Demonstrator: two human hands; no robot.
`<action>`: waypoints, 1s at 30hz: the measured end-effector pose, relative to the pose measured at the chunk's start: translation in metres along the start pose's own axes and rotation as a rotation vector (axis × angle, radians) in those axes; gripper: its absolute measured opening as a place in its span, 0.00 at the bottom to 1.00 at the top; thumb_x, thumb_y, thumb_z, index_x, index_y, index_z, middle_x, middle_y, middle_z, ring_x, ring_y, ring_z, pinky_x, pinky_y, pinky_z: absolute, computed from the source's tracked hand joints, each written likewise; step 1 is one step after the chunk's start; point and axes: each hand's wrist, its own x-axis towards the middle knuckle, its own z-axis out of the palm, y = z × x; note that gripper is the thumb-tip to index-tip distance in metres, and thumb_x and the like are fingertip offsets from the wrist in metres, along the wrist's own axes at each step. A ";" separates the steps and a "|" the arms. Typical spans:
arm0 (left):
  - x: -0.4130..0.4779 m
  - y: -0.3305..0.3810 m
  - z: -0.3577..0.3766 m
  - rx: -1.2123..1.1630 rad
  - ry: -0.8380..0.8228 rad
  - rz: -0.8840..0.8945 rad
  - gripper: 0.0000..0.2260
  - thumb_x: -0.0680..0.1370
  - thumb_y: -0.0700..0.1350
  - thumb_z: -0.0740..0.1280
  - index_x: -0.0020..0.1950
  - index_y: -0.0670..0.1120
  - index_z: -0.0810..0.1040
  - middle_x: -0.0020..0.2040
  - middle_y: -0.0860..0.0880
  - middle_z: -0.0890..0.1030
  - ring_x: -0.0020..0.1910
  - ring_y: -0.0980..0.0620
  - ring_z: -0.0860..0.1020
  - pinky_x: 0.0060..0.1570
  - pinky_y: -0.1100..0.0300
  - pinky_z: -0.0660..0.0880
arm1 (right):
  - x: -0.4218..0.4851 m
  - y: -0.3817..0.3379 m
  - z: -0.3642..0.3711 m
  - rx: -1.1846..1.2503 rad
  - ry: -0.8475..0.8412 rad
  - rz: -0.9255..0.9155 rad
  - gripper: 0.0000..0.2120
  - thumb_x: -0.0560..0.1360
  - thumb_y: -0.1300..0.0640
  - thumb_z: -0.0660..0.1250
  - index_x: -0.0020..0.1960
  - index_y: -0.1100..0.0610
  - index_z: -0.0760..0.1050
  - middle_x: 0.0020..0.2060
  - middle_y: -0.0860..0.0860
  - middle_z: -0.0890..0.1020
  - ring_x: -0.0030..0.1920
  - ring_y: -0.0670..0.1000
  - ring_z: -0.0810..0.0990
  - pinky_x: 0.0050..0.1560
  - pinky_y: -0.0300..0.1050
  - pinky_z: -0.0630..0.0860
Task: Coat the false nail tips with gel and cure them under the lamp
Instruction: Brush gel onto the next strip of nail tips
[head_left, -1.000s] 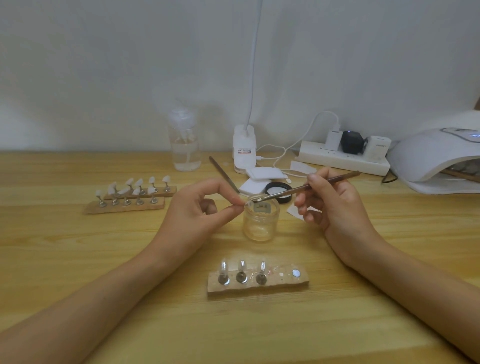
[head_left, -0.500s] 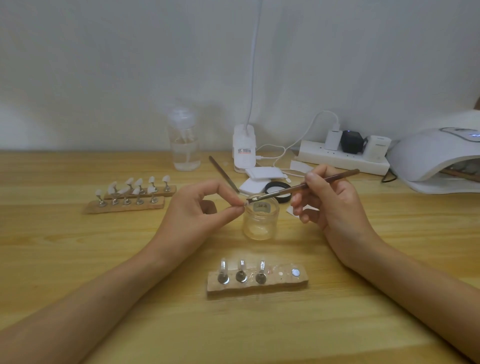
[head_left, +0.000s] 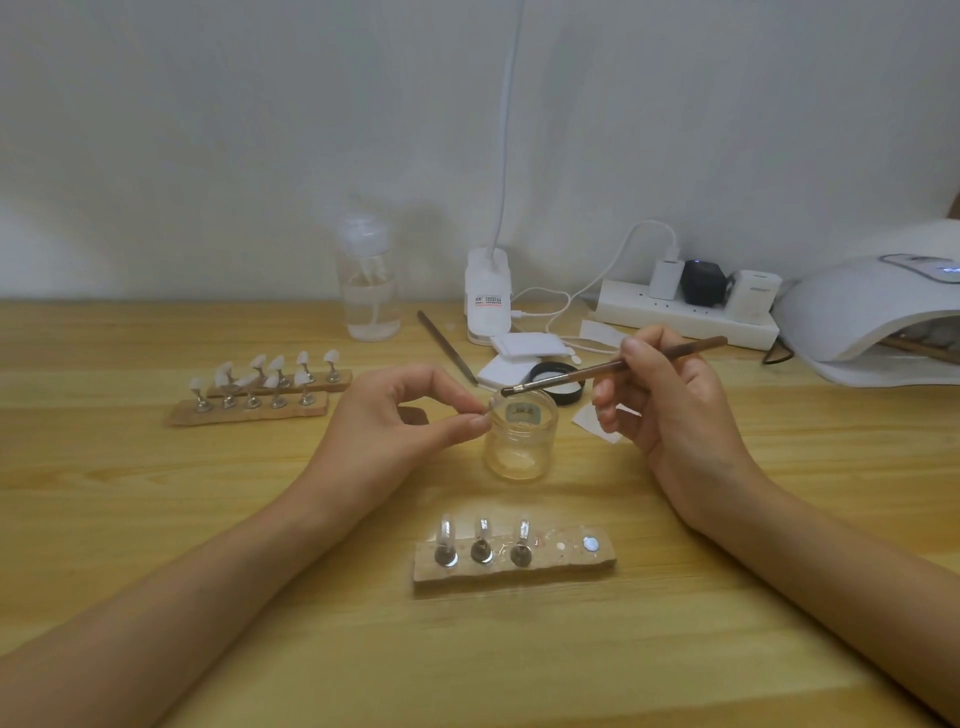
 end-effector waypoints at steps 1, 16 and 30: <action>0.000 0.000 0.000 -0.007 0.000 -0.005 0.04 0.69 0.43 0.78 0.39 0.47 0.84 0.42 0.52 0.86 0.26 0.55 0.68 0.26 0.71 0.66 | 0.000 -0.001 0.001 0.001 -0.027 -0.009 0.08 0.78 0.53 0.63 0.41 0.54 0.72 0.31 0.52 0.80 0.31 0.48 0.79 0.32 0.38 0.76; 0.000 0.001 0.001 -0.044 -0.018 -0.043 0.06 0.67 0.47 0.78 0.38 0.48 0.83 0.44 0.53 0.86 0.36 0.46 0.76 0.38 0.63 0.74 | -0.001 0.001 0.001 -0.076 0.020 0.022 0.08 0.80 0.55 0.62 0.43 0.56 0.71 0.30 0.52 0.81 0.31 0.48 0.79 0.31 0.39 0.76; 0.001 0.001 0.002 -0.025 -0.004 -0.043 0.10 0.63 0.54 0.76 0.38 0.50 0.83 0.42 0.53 0.86 0.37 0.51 0.79 0.43 0.58 0.75 | -0.002 -0.003 0.002 -0.053 0.005 -0.018 0.08 0.80 0.55 0.61 0.44 0.57 0.70 0.31 0.53 0.82 0.31 0.49 0.80 0.28 0.37 0.73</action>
